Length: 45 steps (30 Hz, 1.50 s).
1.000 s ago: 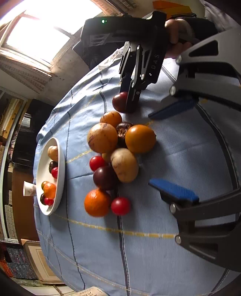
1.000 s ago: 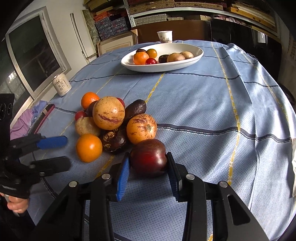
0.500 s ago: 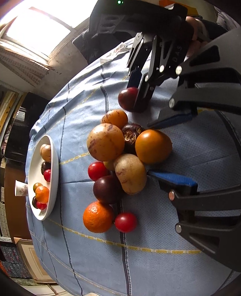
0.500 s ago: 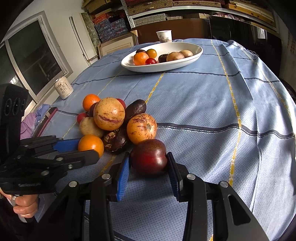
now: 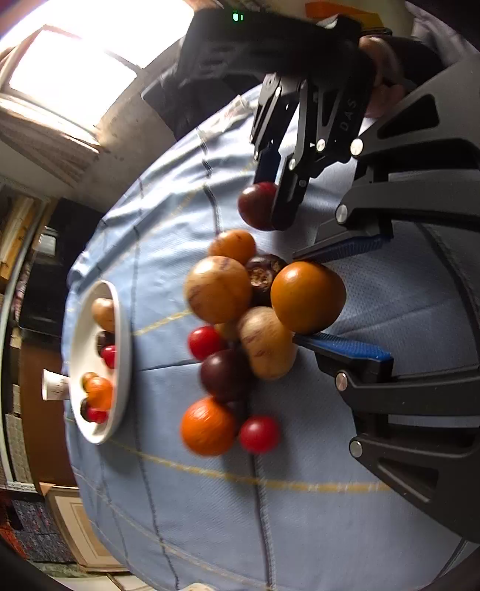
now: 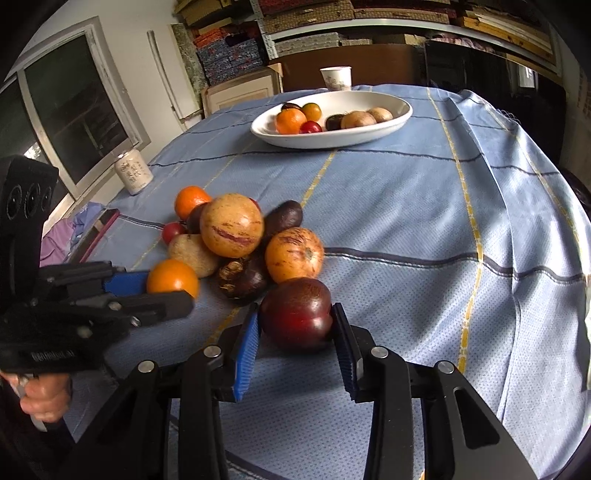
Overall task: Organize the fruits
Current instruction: 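Grasp the dark red plum with the right tool while the left tool grasps an orange, then carry the plum and orange to the white plate and open both tools, then return both tools to the cluster, right tool over a large speckled tan fruit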
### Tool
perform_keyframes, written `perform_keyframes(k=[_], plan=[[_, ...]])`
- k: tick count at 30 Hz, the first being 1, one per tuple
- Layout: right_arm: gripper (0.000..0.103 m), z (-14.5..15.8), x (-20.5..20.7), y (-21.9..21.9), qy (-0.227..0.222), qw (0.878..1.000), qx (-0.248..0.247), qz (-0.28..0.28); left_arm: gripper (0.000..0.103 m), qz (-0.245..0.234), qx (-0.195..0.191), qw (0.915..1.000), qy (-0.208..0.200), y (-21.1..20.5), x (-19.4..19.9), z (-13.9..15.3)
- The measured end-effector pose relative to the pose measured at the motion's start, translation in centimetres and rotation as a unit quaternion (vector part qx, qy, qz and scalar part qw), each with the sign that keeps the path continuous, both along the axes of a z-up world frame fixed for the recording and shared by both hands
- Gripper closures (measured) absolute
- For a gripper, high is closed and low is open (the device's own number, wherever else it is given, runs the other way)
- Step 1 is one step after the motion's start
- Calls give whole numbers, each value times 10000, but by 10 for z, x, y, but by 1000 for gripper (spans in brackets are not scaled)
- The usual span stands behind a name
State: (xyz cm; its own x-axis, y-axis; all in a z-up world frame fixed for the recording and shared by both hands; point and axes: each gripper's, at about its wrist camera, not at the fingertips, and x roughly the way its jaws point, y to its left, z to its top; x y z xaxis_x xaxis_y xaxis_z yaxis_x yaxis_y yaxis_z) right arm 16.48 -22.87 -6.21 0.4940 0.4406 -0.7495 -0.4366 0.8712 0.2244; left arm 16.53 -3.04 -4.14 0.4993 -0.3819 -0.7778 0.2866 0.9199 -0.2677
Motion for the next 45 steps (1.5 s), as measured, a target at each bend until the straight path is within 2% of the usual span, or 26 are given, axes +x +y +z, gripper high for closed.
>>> perform_keyframes(k=[4,9,14,17,20,24,27,31,34,36,38,41,45], plan=[[64,31,5,10,-387,9985,-254,282,65,-89,-279,9994,-209,23,13,34],[64,75,35,20,-921,9948,-294,321,65,67,89,9967,-801,39,54,78],[64,100,98,27,-1174,9931,24,40,65,337,169,9943,-997,48,118,97],[64,98,145,29,-1054,9938,281,-218,65,527,144,9941,-935,49,167,96],[64,80,197,31,-645,9950,553,-526,65,673,332,9938,-823,40,224,83],[64,52,252,37,-389,9942,462,-885,65,730,437,9950,-528,23,279,57],[64,35,272,41,-209,9938,363,-1028,66,753,657,9941,-414,11,303,35],[63,21,287,36,-124,9929,538,-1052,65,743,718,9940,-361,9,318,19],[61,22,290,40,-196,9938,362,-1034,63,737,910,9920,-478,6,317,19],[59,22,290,39,-218,9939,384,-1013,47,819,1017,9896,-611,9,312,24],[56,27,286,33,-265,9930,457,-1060,40,851,890,9899,-705,16,305,33],[56,40,272,25,-370,9917,590,-1081,38,895,726,9892,-906,27,284,56],[53,67,223,10,-730,9902,798,-880,19,1054,596,9839,-1311,45,234,81]])
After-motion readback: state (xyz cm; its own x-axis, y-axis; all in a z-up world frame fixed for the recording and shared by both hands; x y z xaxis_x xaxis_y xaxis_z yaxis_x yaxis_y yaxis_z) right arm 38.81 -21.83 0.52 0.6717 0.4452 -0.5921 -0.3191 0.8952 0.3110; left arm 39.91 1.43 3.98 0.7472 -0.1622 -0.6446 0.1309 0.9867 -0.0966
